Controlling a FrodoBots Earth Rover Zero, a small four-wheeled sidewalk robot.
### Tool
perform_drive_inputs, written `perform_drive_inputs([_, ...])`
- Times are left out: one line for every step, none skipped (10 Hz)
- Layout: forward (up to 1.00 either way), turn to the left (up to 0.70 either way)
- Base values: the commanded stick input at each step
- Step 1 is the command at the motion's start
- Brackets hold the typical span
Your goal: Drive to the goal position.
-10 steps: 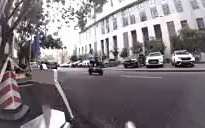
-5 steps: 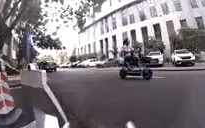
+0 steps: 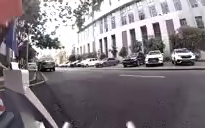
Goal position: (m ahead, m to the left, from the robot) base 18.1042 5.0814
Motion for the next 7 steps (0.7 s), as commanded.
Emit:
perform_drive_inputs([0.00,0.00])
perform_drive_inputs([0.18,0.00])
perform_drive_inputs([0.40,0.00])
perform_drive_inputs([0.45,0.00])
perform_drive_inputs([0.45,0.00])
perform_drive_inputs([0.45,0.00])
perform_drive_inputs([0.45,0.00])
